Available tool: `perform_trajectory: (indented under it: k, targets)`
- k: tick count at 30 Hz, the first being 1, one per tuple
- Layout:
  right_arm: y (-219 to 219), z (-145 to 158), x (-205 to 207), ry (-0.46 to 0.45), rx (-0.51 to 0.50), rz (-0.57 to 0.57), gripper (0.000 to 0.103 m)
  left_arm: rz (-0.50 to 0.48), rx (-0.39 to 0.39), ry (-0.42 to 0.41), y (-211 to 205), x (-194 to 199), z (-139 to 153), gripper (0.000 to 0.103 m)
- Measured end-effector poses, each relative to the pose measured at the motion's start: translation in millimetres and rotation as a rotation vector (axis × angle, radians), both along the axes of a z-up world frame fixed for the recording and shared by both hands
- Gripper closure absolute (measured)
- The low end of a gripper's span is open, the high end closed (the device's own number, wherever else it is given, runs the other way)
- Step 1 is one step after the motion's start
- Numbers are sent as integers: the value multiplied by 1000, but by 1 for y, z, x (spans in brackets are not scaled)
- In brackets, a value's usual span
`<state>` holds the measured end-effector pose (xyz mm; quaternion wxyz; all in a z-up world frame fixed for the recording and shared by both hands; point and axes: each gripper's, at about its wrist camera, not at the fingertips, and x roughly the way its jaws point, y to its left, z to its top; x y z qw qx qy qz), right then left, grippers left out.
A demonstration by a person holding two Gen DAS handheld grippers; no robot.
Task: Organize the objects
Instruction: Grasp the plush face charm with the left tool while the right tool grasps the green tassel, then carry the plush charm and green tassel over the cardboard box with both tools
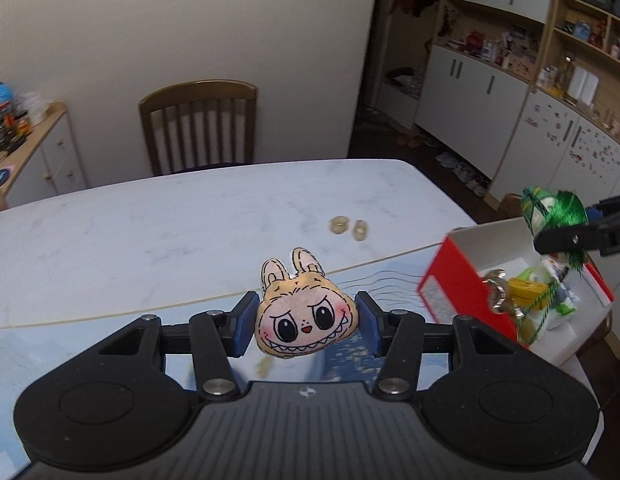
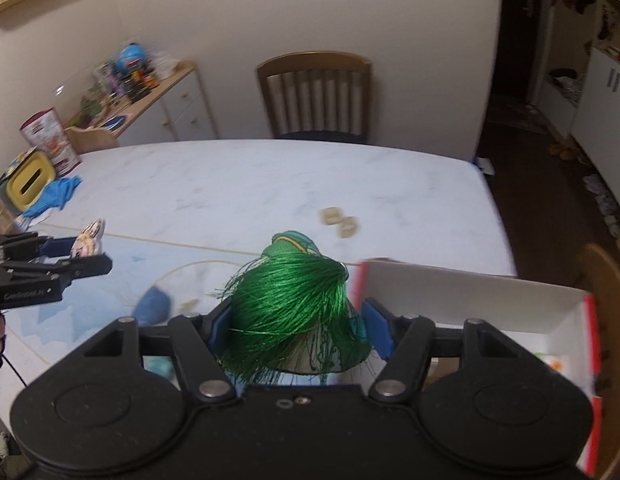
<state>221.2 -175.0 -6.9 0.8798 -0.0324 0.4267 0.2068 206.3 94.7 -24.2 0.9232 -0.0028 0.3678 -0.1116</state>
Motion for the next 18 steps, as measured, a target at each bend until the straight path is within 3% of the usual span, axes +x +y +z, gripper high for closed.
perform_trajectory:
  k: [9, 18]
  targets:
    - [-82, -5, 12, -10, -10, -94, 38, -142, 15, 23, -101, 7, -8, 51]
    - [-124, -30, 25, 14, -30, -102, 38, -268, 53, 71, -195, 8, -30, 51]
